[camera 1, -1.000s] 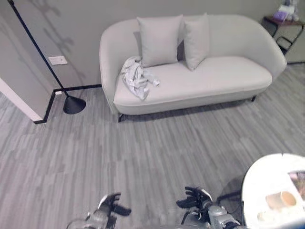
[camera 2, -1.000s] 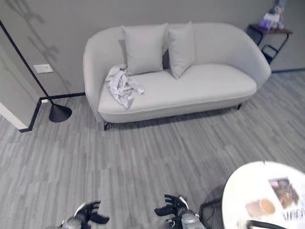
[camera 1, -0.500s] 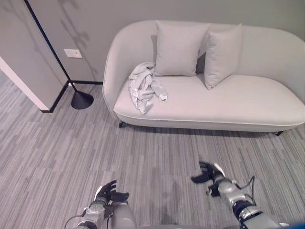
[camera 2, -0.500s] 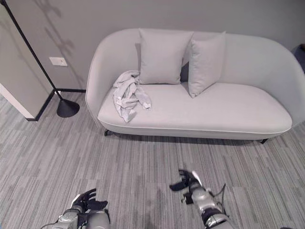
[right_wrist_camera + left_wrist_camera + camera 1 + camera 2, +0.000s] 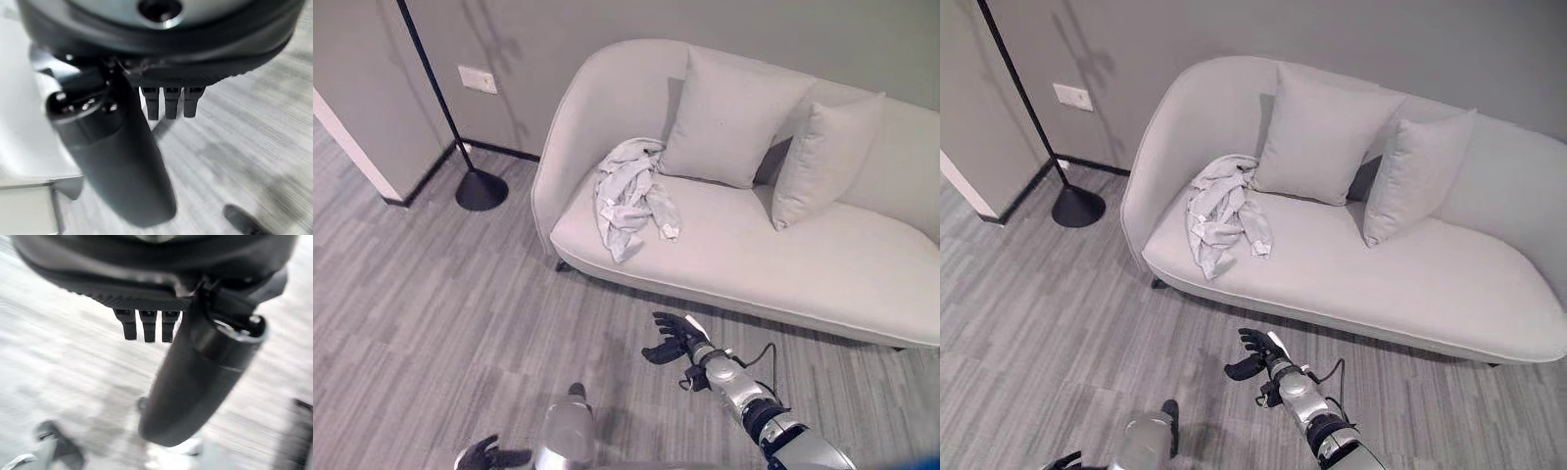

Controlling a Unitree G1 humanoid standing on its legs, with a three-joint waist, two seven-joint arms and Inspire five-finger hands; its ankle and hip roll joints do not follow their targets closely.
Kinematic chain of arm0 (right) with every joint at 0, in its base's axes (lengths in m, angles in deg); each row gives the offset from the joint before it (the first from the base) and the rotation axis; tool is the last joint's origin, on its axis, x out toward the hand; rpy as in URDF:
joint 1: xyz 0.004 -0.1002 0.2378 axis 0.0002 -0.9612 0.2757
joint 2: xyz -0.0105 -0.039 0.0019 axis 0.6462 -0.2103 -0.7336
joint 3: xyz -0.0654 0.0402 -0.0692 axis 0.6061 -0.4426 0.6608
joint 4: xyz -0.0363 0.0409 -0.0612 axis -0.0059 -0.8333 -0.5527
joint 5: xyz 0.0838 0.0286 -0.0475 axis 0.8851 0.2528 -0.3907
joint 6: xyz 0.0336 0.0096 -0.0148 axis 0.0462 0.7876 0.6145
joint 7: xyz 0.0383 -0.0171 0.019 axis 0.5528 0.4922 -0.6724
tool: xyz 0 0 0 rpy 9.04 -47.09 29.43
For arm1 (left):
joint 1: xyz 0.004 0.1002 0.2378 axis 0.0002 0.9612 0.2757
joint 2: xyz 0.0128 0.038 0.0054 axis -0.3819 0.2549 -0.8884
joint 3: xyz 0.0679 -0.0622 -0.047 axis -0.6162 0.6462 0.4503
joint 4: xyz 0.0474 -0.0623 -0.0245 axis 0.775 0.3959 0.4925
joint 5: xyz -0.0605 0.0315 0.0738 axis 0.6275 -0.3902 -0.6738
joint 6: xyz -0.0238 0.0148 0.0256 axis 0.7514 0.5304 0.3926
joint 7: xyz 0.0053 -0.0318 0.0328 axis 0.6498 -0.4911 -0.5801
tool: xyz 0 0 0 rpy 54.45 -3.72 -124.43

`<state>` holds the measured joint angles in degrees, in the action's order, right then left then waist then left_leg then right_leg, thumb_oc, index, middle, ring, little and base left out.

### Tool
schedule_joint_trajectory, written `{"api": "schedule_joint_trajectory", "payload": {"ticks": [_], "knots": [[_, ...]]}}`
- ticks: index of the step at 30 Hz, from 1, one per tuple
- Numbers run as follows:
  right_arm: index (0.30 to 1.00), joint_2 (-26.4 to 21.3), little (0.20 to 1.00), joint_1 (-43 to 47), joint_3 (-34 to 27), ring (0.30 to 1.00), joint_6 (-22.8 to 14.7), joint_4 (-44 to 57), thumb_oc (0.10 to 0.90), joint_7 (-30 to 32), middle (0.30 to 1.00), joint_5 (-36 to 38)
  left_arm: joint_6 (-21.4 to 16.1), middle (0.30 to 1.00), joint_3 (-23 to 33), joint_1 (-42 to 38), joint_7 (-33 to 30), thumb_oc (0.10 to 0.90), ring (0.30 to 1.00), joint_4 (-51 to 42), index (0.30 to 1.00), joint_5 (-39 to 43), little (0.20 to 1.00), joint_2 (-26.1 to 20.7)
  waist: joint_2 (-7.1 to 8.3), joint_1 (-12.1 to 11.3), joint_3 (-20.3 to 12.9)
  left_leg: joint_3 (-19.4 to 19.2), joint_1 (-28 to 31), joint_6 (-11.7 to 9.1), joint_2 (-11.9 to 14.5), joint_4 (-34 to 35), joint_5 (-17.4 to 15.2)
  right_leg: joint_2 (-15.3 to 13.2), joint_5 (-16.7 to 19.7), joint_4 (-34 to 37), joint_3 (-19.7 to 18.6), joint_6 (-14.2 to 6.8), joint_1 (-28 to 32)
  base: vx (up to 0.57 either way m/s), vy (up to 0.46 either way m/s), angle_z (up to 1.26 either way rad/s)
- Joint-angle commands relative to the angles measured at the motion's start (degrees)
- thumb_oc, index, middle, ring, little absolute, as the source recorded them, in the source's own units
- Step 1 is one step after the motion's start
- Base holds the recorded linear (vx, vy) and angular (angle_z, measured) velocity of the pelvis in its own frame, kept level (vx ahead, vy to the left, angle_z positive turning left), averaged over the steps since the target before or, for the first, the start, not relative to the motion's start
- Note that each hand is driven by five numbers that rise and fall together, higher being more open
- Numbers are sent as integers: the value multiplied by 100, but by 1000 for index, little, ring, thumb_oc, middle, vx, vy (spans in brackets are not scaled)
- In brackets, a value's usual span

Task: Hang the clothes on the sofa on the clothes rack.

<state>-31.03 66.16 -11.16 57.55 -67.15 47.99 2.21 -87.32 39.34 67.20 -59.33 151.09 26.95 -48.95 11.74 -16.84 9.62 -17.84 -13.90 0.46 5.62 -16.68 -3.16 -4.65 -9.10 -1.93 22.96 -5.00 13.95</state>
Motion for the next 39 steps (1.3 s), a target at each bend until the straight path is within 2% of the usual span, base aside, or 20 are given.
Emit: {"api": "schedule_joint_trajectory", "payload": {"ticks": [1, 2, 3, 4, 5, 7, 8, 9, 11, 12, 15, 20, 22, 23, 24, 26, 28, 31, 33, 39], "knots": [[900, -511, 900, 377, -272, 900, -316, 400, 800, 251, 900, -75, -336, 900, -871, -202, -144, 800, 900, -462, 900, -575, 900, -197, -348, 172, -437, -237, 272, 119, -331, 1628, 743, -630, 991, -2644, 96, -783, -642, 247, 409, -5], [900, -512, 900, 382, -275, 900, -315, 399, 800, 252, 900, -77, -335, 900, -872, -208, -145, 800, 900, -461, 900, -576, 900, -195, -341, 167, -430, -246, 274, 132, -348, 1631, 734, -654, 983, -2677, 83, -801, -659, 251, 413, 19], [900, -533, 900, 463, -292, 900, -285, 375, 800, 293, 900, -182, -333, 900, -1046, -323, -154, 800, 900, -545, 900, -667, 900, -239, -463, 273, -395, -251, 482, 209, -360, 1667, 630, -782, 1232, -3178, 108, -875, -863, 257, 320, 26], [900, -535, 900, 586, -305, 900, -246, 473, 800, 369, 900, -239, -313, 900, -1224, -491, -161, 800, 900, -676, 900, -753, 900, -259, -707, 459, -326, -92, 958, 291, -392, 1988, 558, -949, 1102, -3847, 83, -818, -1498, 255, 311, 32], [900, -539, 900, 590, -305, 900, -243, 475, 800, 371, 900, -240, -311, 900, -1223, -497, -163, 800, 900, -676, 900, -754, 900, -255, -704, 465, -312, -88, 977, 296, -410, 2015, 569, -966, 1086, -3871, 84, -820, -1497, 173, 211, 23], [900, -635, 900, 631, -288, 900, -234, 816, 800, 454, 900, -305, -358, 900, -1489, -760, -178, 800, 900, -992, 900, -798, 900, -180, -891, 710, -219, 196, 1129, 182, -410, 2166, 643, -560, 617, -2706, 88, -431, -1832, 137, 55, 40], [900, -637, 900, 629, -288, 900, -232, 819, 800, 454, 900, -306, -357, 900, -1490, -759, -178, 800, 900, -993, 900, -799, 900, -179, -900, 720, -211, 208, 1138, 177, -402, 2166, 644, -548, 624, -2682, 104, -427, -1806, 257, -24, 56], [900, -752, 900, 640, -351, 900, -251, 891, 800, 598, 900, -312, -393, 900, -1848, -920, -175, 800, 900, -1184, 900, -908, 900, -51, -881, 867, -203, 478, 1147, 52, -468, 2168, 582, -379, 550, -1234, -195, -265, -2022, 137, -54, 56], [900, -804, 900, 649, -385, 900, -232, 981, 800, 641, 900, -328, -390, 900, -1948, -965, -165, 800, 900, -1234, 900, -983, 900, -18, -863, 910, -198, 591, 1199, 10, -489, 2168, 536, -352, 648, -681, -349, -269, -1999, 206, -67, 93], [900, -909, 900, 694, -421, 900, -155, 1022, 800, 726, 900, -425, -396, 900, -2148, -1068, -108, 800, 900, -1185, 900, -1105, 900, 81, -763, 965, -197, 795, 1240, -4, -567, 2168, 456, -290, 841, -251, -730, -331, -1948, 189, -58, 103], [900, -860, 900, 730, -344, 900, -133, 903, 800, 705, 900, -505, -376, 900, -2048, -865, -92, 800, 900, -1049, 900, -1114, 900, 179, -650, 871, -321, 842, 1322, -23, -618, 2168, 377, -215, 918, -2, -471, -275, -1703, 197, -76, 97], [900, -812, 900, 861, -220, 900, -146, 378, 800, 726, 900, -638, -322, 900, -1639, -389, -61, 800, 900, -608, 900, -903, 900, 300, -667, 702, -417, 1092, 1415, -88, -623, 2062, 269, -61, 898, 278, -309, -184, -1416, 202, -69, 24], [900, -802, 900, 938, -132, 900, -152, 137, 800, 833, 900, -774, -284, 900, -1376, -224, -112, 800, 900, -400, 900, -707, 900, 318, -666, 578, -299, 1217, 1022, -191, -596, 1043, -68, -102, 841, 362, -191, -61, -1288, 101, -78, 45], [900, -801, 900, 943, -133, 900, -153, 135, 800, 834, 900, -774, -284, 900, -1375, -228, -112, 800, 900, -400, 900, -707, 900, 317, -659, 594, -315, 1229, 985, -187, -603, 1028, -59, -109, 851, 366, -177, -61, -1310, 12, -48, 67], [900, -888, 900, 1048, -71, 900, -117, -58, 800, 1028, 900, -998, -343, 900, -1232, -162, -239, 800, 900, -525, 900, -418, 900, 323, -750, 432, -102, 1266, 380, -442, -494, 103, 58, -117, 747, 428, -24, 82, -1160, -36, 6, 58], [900, -934, 900, 1133, -74, 900, -122, -183, 800, 1084, 900, -1023, -366, 900, -1217, -154, -268, 800, 900, -579, 900, -359, 900, 350, -791, 393, -28, 1299, 153, -515, -369, -106, 123, -123, 716, 475, 54, 100, -1103, -43, 37, 49], [900, -989, 900, 1304, -101, 900, -112, -483, 800, 1178, 900, -978, -374, 900, -1251, -93, -283, 800, 900, -603, 900, -391, 900, 387, -815, 327, -21, 1175, 150, -517, -2, 364, 165, -164, 716, 644, 216, 21, -991, 28, 114, 40], [900, -1007, 900, 1480, -136, 900, -129, -860, 800, 1323, 900, -865, -393, 900, -1409, -59, -343, 800, 900, -486, 900, -517, 900, 443, -930, 272, -92, 996, 344, -647, 615, 1555, 715, -259, 676, 693, 363, -126, -979, 110, 182, 25], [900, -1016, 900, 1449, -168, 900, -131, -1030, 800, 1457, 900, -1014, -380, 900, -1541, 23, -413, 800, 900, -432, 900, -738, 900, 485, -1091, 302, -215, 930, 525, -705, 666, 1987, 887, -249, 639, 693, 413, -141, -952, 132, 213, 14], [900, -1126, 900, 2006, -487, 900, -46, -1867, 800, 2036, 900, -847, -475, 900, -2191, -61, -365, 800, 900, -1009, 900, -1133, 900, 180, -1151, 231, -212, 953, 468, -684, 305, 2114, 845, -539, 699, 545, 437, -244, -1122, 106, 175, 17]]}}
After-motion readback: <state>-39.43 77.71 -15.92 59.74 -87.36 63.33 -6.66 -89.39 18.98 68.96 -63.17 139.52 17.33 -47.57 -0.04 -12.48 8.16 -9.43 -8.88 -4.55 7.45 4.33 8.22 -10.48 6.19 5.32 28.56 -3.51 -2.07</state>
